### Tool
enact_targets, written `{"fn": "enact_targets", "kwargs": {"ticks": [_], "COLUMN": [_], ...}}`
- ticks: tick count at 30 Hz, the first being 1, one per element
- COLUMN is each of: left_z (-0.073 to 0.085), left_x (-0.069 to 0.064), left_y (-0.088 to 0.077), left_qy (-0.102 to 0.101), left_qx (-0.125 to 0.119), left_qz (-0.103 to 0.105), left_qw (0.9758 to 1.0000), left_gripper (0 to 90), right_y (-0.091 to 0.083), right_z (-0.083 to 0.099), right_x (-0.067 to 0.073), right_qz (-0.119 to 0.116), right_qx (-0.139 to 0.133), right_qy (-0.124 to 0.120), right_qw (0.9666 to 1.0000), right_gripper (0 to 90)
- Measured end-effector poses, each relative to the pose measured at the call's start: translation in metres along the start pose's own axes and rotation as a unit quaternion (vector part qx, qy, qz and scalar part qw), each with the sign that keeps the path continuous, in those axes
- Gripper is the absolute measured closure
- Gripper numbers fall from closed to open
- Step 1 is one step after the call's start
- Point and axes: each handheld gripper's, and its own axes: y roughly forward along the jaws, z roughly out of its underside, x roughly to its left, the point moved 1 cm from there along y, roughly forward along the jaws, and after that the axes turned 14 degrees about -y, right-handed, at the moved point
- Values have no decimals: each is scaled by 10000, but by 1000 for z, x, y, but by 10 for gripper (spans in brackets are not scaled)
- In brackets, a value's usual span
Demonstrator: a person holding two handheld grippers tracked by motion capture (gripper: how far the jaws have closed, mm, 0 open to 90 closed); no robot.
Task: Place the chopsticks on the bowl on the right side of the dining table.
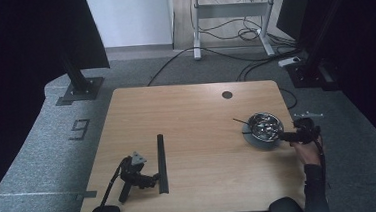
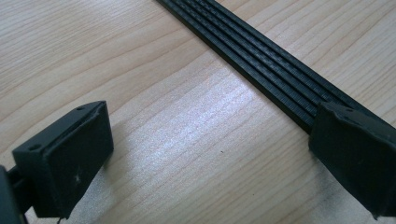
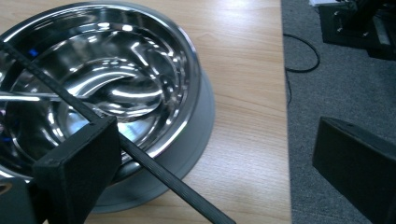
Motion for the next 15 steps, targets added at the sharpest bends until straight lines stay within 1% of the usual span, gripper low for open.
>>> {"fn": "enact_targets", "kwargs": {"ticks": [15], "left_z": [0], "left_x": [0], "left_y": [0], "left_qy": [-2], "left_qx": [-1], "left_qz": [0], "left_qw": [10000], "left_gripper": [0], "right_y": [-1], "right_z": [10], "right_x": [-21], "right_qz": [321], "right_qx": [-25], "right_qy": [321], "right_qw": [9990], "right_gripper": [21]}}
